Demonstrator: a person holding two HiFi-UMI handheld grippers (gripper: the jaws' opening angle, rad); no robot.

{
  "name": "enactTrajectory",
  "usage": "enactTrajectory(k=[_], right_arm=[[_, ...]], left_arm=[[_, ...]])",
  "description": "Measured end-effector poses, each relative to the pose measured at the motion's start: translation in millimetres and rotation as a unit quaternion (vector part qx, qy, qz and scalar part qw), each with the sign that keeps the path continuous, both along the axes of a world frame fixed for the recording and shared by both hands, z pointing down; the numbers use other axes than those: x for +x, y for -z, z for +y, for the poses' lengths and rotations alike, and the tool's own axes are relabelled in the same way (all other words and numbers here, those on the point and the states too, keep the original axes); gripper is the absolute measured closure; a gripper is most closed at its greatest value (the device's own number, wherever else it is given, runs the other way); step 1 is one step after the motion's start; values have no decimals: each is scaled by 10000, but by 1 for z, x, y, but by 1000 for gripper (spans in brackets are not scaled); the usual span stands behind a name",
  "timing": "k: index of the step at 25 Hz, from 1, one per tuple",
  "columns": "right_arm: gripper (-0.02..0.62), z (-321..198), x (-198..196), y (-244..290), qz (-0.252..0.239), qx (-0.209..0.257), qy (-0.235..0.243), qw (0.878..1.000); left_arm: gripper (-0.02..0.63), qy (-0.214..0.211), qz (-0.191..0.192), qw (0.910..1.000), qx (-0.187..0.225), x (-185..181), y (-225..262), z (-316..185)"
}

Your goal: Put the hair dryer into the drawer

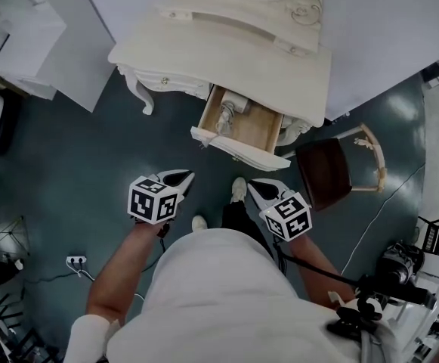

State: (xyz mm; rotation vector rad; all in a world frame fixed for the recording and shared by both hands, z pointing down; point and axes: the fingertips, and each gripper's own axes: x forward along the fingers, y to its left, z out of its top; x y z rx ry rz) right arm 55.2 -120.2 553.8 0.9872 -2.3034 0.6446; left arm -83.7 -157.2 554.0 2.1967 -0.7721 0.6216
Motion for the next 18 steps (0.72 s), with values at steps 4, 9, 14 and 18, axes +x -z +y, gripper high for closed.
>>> enactTrajectory(k=[4, 9, 14, 18], right_arm=[[597, 25, -20, 0, -2, -14, 25, 10000], [597, 50, -41, 1, 41, -15, 89, 10000], [597, 70, -58, 1, 37, 2, 139, 9999], [597, 84, -71, 1, -11, -2, 196, 9998]], left_arm=[[604, -187, 210, 9996, -34, -12, 7, 38], [604, -370, 399, 9985, -35, -28, 13, 75], [604, -576, 325, 9978, 101, -38, 15, 108], [604, -694, 277, 9970, 207, -44, 18, 125]])
